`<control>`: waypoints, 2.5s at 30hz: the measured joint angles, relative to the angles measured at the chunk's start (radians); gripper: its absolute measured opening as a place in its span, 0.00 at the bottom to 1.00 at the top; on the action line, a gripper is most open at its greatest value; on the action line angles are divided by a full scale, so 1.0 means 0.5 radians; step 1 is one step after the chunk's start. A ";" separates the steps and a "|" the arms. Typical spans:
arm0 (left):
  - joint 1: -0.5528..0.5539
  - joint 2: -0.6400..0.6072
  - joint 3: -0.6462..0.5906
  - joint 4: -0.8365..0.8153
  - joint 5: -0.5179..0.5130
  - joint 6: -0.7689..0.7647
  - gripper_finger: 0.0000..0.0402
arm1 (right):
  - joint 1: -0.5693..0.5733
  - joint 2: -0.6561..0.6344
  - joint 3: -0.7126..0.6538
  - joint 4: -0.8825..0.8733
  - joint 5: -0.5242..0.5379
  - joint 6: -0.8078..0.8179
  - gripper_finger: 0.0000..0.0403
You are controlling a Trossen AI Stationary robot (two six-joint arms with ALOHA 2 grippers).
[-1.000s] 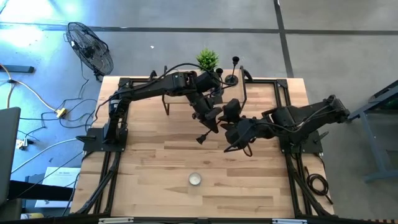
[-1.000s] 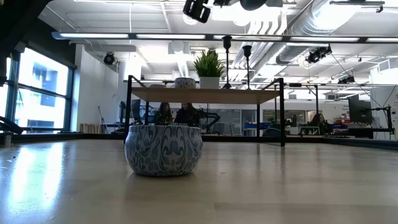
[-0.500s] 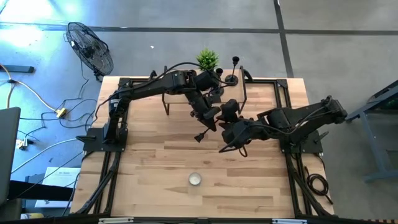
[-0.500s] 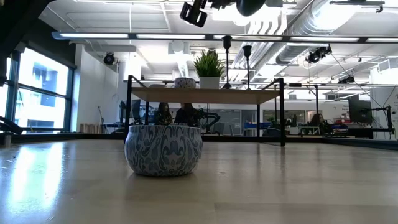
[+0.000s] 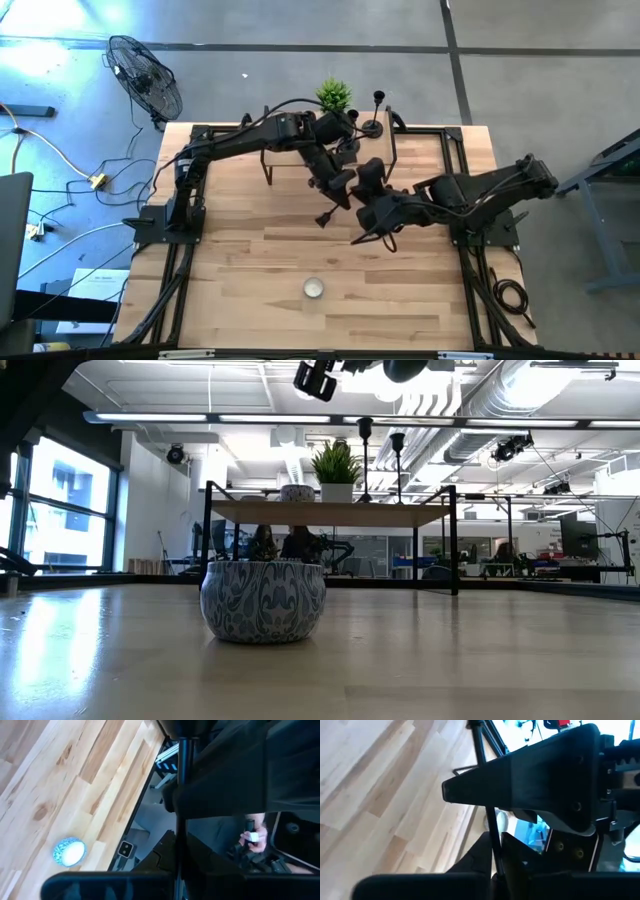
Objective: Pick & Place candle stick holders
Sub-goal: Put the black left candle holder on the shelf
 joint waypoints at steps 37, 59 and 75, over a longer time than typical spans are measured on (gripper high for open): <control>-0.003 -0.011 0.002 0.292 -0.168 -0.103 0.16 | 0.052 0.000 0.000 -0.014 0.369 0.009 0.00; -0.002 -0.011 0.000 0.381 -0.288 0.076 0.16 | 0.051 -0.008 0.003 -0.024 0.365 -0.013 0.00; -0.002 -0.011 -0.001 0.387 -0.364 0.060 0.16 | 0.051 -0.010 0.003 -0.082 0.372 0.021 0.00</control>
